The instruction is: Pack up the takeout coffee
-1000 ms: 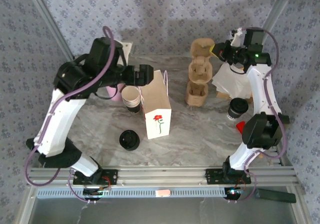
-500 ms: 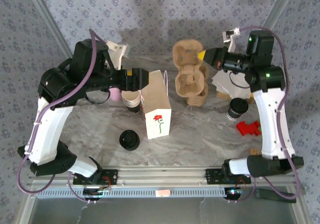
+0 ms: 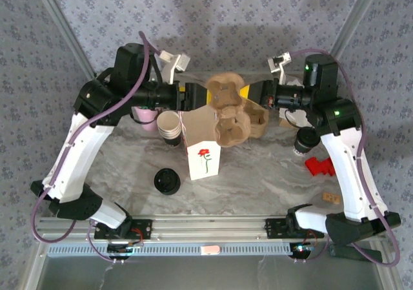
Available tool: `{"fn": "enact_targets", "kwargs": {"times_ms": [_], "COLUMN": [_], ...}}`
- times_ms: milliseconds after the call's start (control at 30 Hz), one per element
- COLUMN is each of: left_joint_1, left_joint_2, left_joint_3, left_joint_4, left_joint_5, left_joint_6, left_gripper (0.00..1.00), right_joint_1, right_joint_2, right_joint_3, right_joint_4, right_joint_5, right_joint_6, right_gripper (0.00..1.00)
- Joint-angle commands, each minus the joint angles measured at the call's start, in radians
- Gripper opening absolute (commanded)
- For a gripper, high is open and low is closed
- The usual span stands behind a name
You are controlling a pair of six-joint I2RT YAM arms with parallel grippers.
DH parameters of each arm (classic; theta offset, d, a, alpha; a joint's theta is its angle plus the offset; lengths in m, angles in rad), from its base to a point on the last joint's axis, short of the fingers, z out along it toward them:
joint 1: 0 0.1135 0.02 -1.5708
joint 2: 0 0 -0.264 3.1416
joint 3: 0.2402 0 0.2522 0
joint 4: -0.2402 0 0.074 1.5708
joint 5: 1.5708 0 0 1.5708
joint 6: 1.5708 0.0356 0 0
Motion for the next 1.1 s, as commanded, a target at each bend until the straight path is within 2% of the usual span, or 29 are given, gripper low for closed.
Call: {"fn": "enact_targets", "kwargs": {"times_ms": [0,133,267,533,933,1033,1067], "left_joint_1": [0.005,0.005,0.007,0.010,0.028,0.029,0.029], "left_joint_2": [-0.006,-0.006,-0.007,-0.013,-0.035,-0.044,-0.048], "left_joint_3": [-0.025,-0.054,-0.071,-0.110,-0.141,-0.153,-0.160], "left_joint_4": [0.095,0.131,0.175,0.245,0.273,0.287,0.294], "left_joint_5": [0.078,0.086,0.094,0.129,0.102,0.075,0.058], "left_joint_6": [-0.022,-0.027,-0.045,-0.083,-0.109,-0.121,-0.123], "left_gripper": [0.67,0.64,0.56,0.32,0.04,0.00,0.00], "right_joint_1": [0.008,0.007,0.009,0.003,-0.005,-0.004,-0.005], "right_joint_2": [-0.021,-0.026,-0.028,-0.031,-0.033,-0.034,-0.034], "right_joint_3": [-0.004,-0.021,-0.041,-0.050,-0.058,-0.037,-0.021], "right_joint_4": [0.060,0.084,0.121,0.123,0.119,0.082,0.036], "right_joint_5": [-0.012,-0.014,-0.015,-0.012,0.008,0.058,0.103], "right_joint_6": [0.037,0.052,0.071,0.077,0.098,0.113,0.118], "right_gripper": [0.00,0.00,0.00,0.00,0.00,0.10,0.20]}}
